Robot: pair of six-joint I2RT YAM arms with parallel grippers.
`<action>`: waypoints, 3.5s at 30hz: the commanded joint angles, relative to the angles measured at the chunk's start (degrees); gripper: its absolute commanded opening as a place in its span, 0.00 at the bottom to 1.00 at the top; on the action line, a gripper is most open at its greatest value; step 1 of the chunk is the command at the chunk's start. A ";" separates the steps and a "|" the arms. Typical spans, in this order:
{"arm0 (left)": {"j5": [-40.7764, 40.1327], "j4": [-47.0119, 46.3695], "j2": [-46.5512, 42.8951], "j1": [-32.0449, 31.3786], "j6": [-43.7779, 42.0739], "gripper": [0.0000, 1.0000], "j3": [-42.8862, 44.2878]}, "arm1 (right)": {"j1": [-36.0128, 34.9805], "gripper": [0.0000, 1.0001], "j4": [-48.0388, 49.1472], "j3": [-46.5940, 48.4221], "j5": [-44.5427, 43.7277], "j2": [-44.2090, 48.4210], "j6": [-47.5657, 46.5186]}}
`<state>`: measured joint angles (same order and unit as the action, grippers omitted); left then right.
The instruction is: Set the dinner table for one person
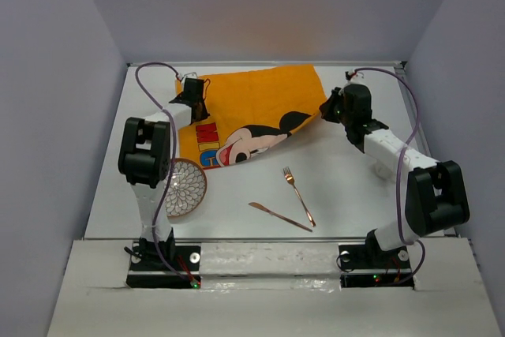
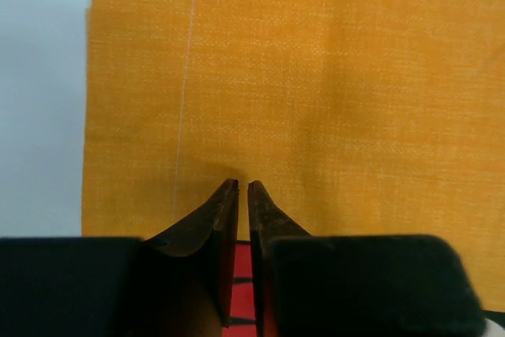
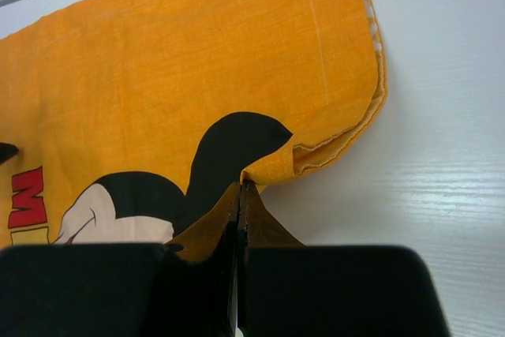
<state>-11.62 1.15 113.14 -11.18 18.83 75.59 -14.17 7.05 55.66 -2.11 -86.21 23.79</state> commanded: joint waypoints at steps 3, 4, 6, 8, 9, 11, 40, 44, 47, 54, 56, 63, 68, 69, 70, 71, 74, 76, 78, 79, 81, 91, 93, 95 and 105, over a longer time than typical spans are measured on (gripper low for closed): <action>1.77 4.30 4.09 -0.25 -2.22 0.40 4.64 | 0.73 0.00 4.99 0.68 1.14 0.61 0.38; 2.21 5.35 5.41 -0.25 -2.31 0.38 5.70 | 0.73 0.00 5.17 0.77 1.23 0.35 0.47; 3.53 6.49 9.01 -0.33 -2.66 0.35 9.38 | 0.73 0.00 5.61 0.94 1.41 -0.27 0.73; 4.49 8.17 11.21 -0.51 -2.48 0.28 14.02 | 1.25 0.00 5.52 1.03 1.32 -0.53 0.99; 5.54 8.26 13.14 -0.60 -2.48 0.26 15.80 | 1.25 0.00 5.61 0.94 1.32 -0.53 1.34; 8.44 10.44 17.87 -0.68 -1.70 0.25 23.67 | 1.78 0.00 5.87 0.86 1.67 -0.36 2.48; 10.47 43.68 18.54 2.22 -5.56 0.66 76.29 | 2.31 0.00 6.92 4.81 8.17 -5.02 1.70; 3.84 41.83 7.99 -2.16 -5.90 0.65 73.49 | 2.31 0.00 7.19 5.07 9.67 -5.10 1.96; -9.71 36.06 -4.38 -8.60 -8.28 0.66 65.30 | 2.31 0.00 7.45 4.81 10.02 -4.84 1.96; -9.84 -0.62 -52.92 -11.15 -0.55 0.85 -11.57 | 2.31 0.00 7.72 4.55 12.48 -3.61 2.75; -8.69 0.52 -54.43 -10.44 1.82 0.88 -17.23 | 2.31 0.00 7.63 4.46 13.62 -3.43 2.93; 1.59 -6.94 -48.91 -1.31 7.36 0.84 -31.64 | 2.31 0.00 8.07 3.23 14.50 -2.03 3.19; 4.49 -9.67 -38.01 2.65 7.54 0.83 -31.83 | 2.31 0.00 8.07 3.05 14.68 -2.03 3.10; 4.93 -9.76 -36.26 3.61 7.89 0.82 -31.39 | 2.31 0.00 8.07 3.05 14.68 -2.20 3.10; 5.29 -10.89 -33.80 4.06 8.06 0.81 -31.30 | 2.31 0.00 8.07 3.05 14.76 -2.20 3.02; 5.46 -11.43 -32.73 4.58 8.06 0.80 -31.21 | 2.31 0.00 8.07 3.14 14.85 -2.46 3.19; 7.21 -12.22 -28.08 5.03 8.15 0.79 -30.24 | 2.31 0.00 8.07 3.32 15.20 -2.73 3.28; 8.36 -11.52 -23.87 5.38 7.63 0.77 -28.49 | 2.31 0.00 8.07 3.40 15.29 -2.99 3.28; 9.07 -10.73 -19.39 5.47 7.10 0.75 -26.38 | 2.31 0.00 8.16 3.49 15.38 -3.08 3.28; 9.07 -9.77 -17.80 5.47 6.66 0.74 -25.59 | 2.31 0.00 8.16 3.58 15.38 -3.17 3.19; 8.72 -9.06 -15.16 5.47 6.22 0.72 -23.74 | 2.31 0.00 8.16 3.58 15.29 -3.17 3.19; 10.12 -7.92 -5.40 5.64 5.25 0.00 -14.70 | 2.31 0.00 8.07 3.32 13.71 -2.64 2.66; 10.38 -7.74 -3.12 5.64 4.99 0.00 -10.92 | 2.31 0.00 7.89 3.32 13.45 -2.47 2.31; 10.30 -7.74 -1.35 5.64 4.73 0.00 -5.49 | 2.31 0.00 7.89 3.40 12.75 -2.47 2.05; 15.66 -5.28 9.48 5.82 6.39 0.00 13.88 | 2.84 0.00 7.63 4.81 9.84 -5.80 0.73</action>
<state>0.80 -4.49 124.64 -5.50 24.27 86.39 -11.88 11.70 58.35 9.82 -90.59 26.13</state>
